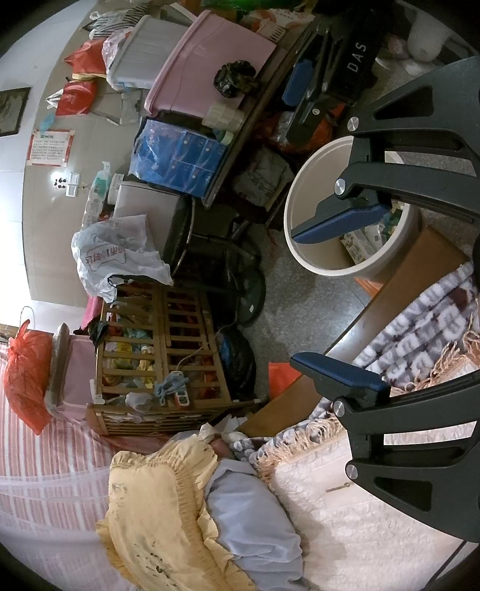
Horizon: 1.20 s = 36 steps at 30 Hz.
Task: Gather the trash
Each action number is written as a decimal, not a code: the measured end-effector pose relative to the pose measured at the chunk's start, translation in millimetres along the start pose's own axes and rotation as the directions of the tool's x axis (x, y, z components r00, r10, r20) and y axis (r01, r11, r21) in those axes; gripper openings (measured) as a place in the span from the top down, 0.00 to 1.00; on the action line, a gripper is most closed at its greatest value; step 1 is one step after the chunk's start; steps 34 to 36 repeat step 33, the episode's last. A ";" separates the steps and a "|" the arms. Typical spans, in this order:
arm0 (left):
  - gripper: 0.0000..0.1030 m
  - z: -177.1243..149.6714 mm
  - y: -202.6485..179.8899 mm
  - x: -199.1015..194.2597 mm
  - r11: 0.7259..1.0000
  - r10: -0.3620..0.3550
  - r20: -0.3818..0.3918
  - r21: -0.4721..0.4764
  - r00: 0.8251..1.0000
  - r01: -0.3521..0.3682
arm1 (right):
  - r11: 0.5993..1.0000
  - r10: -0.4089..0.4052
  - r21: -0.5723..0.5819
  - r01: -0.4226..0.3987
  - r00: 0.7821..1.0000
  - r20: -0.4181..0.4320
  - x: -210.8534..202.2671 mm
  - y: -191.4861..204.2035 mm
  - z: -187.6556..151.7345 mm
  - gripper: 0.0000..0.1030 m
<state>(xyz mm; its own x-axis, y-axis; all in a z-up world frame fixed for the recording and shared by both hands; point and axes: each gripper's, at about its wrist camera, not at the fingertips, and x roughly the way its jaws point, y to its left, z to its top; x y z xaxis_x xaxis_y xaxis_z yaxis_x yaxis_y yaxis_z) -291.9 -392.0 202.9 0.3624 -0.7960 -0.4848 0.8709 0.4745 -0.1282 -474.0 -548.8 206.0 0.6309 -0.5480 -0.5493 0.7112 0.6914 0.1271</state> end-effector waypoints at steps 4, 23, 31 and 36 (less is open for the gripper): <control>0.42 -4.7 3.5 3.1 1.000 -0.002 -0.008 -0.001 1.000 0.002 | 1.000 0.000 0.002 0.000 1.000 -0.009 1.8 -2.7 0.3 0.21; 0.42 -7.3 -2.2 9.5 1.000 -0.014 -0.020 0.005 1.000 0.014 | 1.000 0.001 0.002 -0.001 1.000 -0.029 7.6 -9.1 0.9 0.20; 0.42 -10.5 4.7 12.2 1.000 -0.025 -0.026 -0.006 0.999 0.025 | 1.000 0.003 -0.013 -0.004 0.999 -0.044 12.1 -0.4 1.0 0.19; 0.42 -10.9 7.7 12.0 1.000 -0.022 -0.031 -0.007 0.999 0.021 | 1.000 0.006 -0.020 -0.007 0.999 -0.049 13.6 4.2 1.4 0.19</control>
